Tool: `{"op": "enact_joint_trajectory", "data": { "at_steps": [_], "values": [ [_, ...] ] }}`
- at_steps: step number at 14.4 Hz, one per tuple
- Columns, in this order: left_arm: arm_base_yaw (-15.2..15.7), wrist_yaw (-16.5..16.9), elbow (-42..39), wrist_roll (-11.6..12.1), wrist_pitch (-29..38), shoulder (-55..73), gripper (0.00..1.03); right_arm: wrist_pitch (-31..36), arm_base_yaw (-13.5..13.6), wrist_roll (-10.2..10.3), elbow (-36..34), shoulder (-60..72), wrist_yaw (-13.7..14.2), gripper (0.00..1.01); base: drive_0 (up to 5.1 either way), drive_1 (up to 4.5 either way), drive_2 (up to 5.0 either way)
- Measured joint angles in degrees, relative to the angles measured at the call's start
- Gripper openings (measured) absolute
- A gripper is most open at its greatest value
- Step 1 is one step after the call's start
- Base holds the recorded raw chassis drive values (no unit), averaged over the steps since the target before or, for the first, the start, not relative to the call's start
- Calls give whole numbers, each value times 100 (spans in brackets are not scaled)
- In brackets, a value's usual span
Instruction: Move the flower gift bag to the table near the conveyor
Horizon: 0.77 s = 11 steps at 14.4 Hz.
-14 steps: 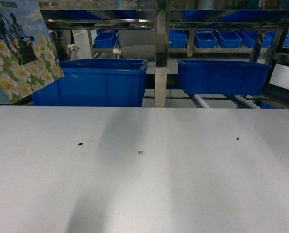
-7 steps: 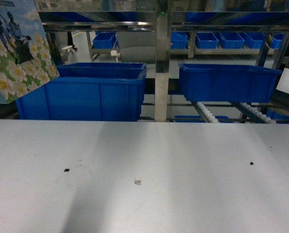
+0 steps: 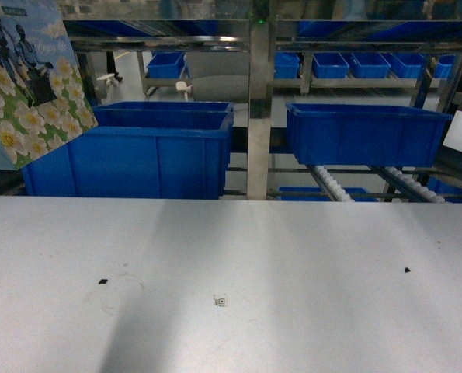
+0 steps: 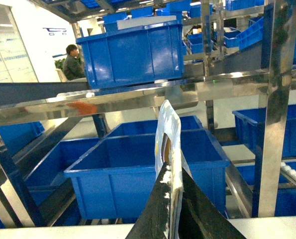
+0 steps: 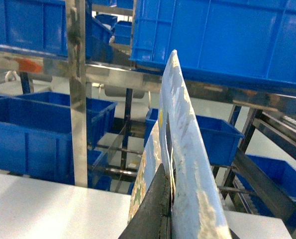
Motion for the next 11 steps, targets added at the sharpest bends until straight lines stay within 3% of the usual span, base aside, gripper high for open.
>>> {"op": "enact_joint_trajectory", "data": {
  "at_steps": [2, 3, 4, 6, 11],
  "values": [
    [0, -2, 0, 2, 0, 0, 2, 378, -197, -26, 0, 656, -225, 2, 0, 0, 0],
    [0, -2, 0, 2, 0, 0, 2, 787, -463, -52, 72, 1311, -463, 2, 0, 0, 0],
    [0, -2, 0, 2, 2, 0, 2, 1294, -730, -55, 461, 2293, -592, 2, 0, 0, 0],
    [0, -2, 0, 2, 0, 0, 2, 1499, -1012, -37, 953, 3340, -789, 2, 0, 0, 0],
    [0, -2, 0, 2, 2, 0, 2, 1628, -1023, 160, 1652, 4555, -1045, 2, 0, 0, 0]
  ]
}}
